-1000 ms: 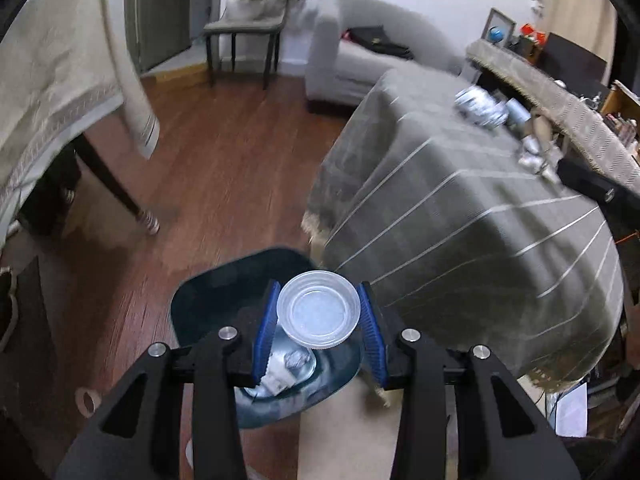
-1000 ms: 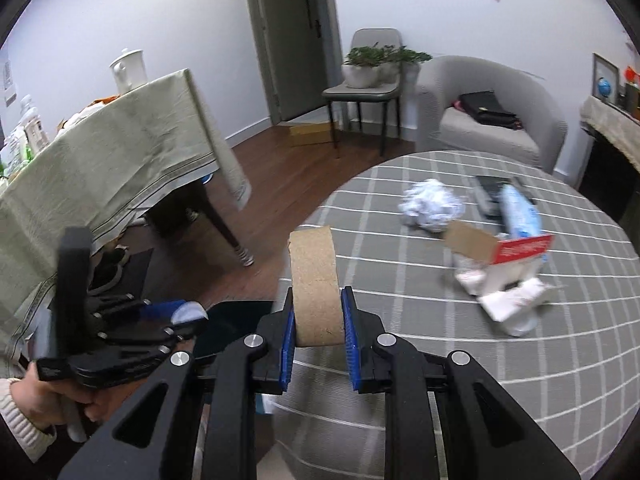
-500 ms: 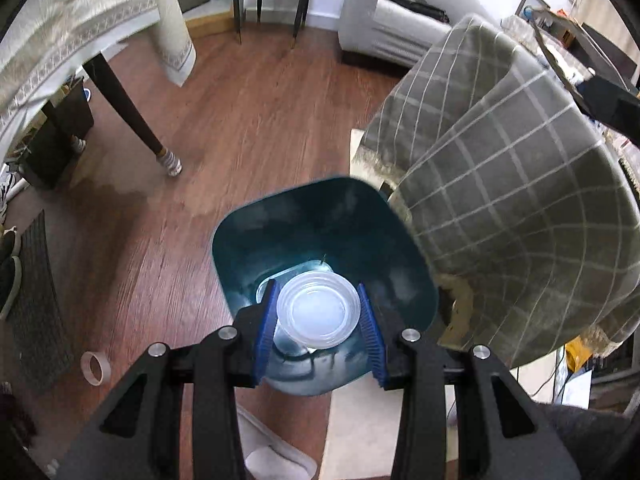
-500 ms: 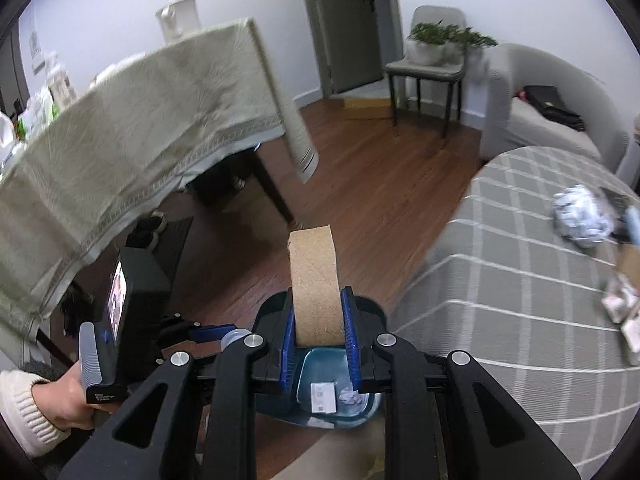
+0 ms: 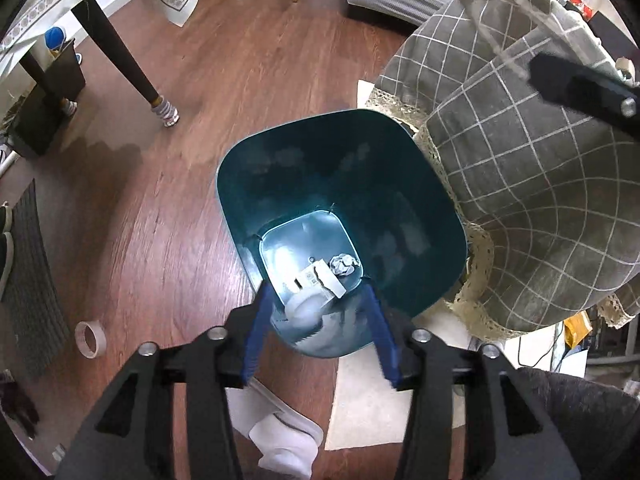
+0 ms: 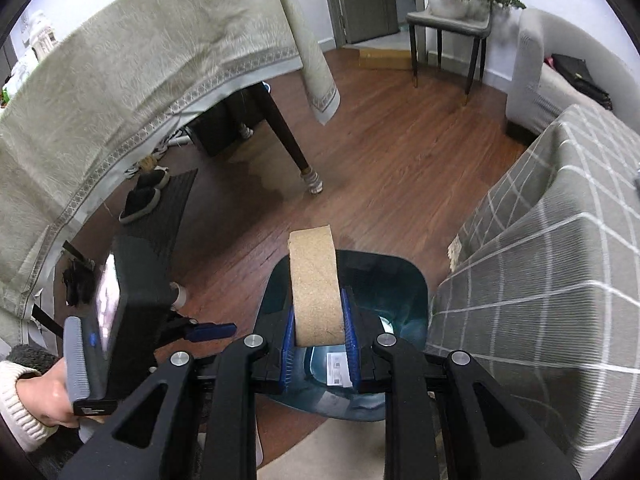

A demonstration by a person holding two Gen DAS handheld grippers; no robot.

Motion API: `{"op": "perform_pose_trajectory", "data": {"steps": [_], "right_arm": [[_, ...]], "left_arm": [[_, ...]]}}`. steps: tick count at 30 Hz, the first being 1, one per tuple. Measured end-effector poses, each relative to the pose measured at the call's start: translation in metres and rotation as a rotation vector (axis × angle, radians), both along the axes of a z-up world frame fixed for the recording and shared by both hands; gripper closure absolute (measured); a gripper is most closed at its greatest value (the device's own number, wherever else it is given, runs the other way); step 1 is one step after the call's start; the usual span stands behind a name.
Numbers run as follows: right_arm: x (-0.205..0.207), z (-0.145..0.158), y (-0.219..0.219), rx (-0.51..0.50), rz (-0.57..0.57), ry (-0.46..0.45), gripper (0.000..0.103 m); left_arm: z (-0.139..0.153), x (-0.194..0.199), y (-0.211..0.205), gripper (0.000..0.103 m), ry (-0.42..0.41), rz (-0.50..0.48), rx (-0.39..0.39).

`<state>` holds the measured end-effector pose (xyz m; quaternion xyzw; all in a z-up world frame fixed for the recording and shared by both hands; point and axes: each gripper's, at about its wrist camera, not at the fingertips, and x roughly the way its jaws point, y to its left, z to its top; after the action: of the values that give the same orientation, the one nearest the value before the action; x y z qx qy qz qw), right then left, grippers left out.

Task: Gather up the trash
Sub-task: 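Carry both items over the teal bin and open both tools to drop them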

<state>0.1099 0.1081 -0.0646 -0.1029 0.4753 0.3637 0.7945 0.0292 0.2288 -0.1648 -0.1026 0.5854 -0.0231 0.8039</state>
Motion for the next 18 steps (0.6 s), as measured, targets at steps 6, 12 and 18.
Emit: {"op": "perform_pose_trajectory", "data": {"steps": [6, 12, 18], "right_arm": [[0.002, -0.017, 0.011, -0.039, 0.009, 0.026, 0.082], [0.004, -0.039, 0.020, -0.084, 0.018, 0.070, 0.082], [0.003, -0.057, 0.024, -0.130, 0.026, 0.106, 0.082]], "left_arm": [[0.011, -0.001, 0.010, 0.049, -0.040, 0.024, -0.022], [0.030, -0.004, 0.021, 0.051, -0.106, 0.060, -0.022], [0.057, -0.005, 0.025, 0.058, -0.190, 0.088, -0.036]]}}
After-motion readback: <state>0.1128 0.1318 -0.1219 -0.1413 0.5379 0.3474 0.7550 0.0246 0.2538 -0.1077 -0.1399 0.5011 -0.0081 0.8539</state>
